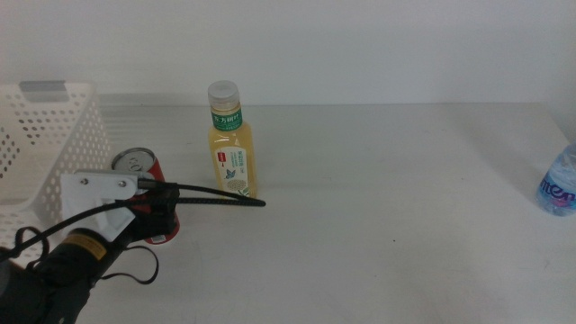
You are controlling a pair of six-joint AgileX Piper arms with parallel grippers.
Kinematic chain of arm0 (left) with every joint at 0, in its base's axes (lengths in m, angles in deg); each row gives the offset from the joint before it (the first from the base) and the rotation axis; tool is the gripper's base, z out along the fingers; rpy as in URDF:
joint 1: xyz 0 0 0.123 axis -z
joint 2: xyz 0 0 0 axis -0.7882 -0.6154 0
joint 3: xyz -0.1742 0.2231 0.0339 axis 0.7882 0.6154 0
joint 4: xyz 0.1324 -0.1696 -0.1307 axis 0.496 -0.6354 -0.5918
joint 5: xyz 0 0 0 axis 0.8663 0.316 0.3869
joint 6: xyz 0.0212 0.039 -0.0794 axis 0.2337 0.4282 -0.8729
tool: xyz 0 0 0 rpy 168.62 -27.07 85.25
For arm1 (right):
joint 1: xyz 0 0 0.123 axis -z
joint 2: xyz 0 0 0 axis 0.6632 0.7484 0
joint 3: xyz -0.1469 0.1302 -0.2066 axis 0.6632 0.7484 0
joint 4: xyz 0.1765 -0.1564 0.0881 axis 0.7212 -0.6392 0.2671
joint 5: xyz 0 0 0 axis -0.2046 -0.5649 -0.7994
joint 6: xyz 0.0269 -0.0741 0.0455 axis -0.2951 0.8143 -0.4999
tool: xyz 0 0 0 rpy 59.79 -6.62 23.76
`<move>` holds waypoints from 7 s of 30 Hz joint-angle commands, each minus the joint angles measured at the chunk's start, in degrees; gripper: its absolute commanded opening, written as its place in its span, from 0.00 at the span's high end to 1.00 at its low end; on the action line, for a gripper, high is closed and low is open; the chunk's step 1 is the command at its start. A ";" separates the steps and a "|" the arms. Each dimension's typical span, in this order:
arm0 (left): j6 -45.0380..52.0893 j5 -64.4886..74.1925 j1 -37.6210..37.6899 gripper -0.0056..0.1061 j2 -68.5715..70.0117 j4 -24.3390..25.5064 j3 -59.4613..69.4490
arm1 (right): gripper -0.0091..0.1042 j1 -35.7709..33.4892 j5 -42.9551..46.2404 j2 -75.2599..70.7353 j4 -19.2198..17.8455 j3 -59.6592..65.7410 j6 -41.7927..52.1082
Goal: Use arms to grab the bottles and put them into the dustbin to the left of the table.
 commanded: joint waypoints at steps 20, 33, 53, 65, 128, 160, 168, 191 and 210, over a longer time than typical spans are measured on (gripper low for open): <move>-2.29 -10.30 -0.18 0.82 -2.78 4.51 -5.83 | 0.27 0.32 4.29 -1.56 -0.48 -0.52 0.50; -2.34 -6.12 -0.13 0.99 10.23 3.57 2.50 | 0.27 0.32 4.29 -1.56 -0.48 -0.52 0.50; -12.77 35.72 -0.13 0.99 39.73 14.06 -0.08 | 0.27 0.32 4.29 -1.56 -0.48 -0.52 0.50; -17.51 47.02 -0.13 0.99 42.71 18.82 -6.44 | 0.27 0.32 4.29 -1.56 -0.48 -0.52 0.50; 27.72 122.51 -25.44 0.99 -3.08 -13.16 -72.07 | 0.27 0.32 4.29 -1.56 -0.48 -0.52 0.50; 26.00 123.03 -25.44 0.14 -7.91 -15.10 -72.07 | 0.27 0.32 4.29 -1.56 -0.48 -0.52 0.50; 21.66 119.82 -21.42 0.14 3.33 -12.79 -71.33 | 0.27 0.32 4.29 -1.56 -0.48 -0.52 0.50; 18.07 85.62 3.75 0.14 45.03 -9.20 -31.75 | 0.27 0.32 4.29 -1.56 -0.48 -0.52 0.50; 17.09 49.26 13.69 0.14 51.01 -11.00 -2.19 | 0.27 0.32 4.29 -1.56 -0.48 -0.52 0.50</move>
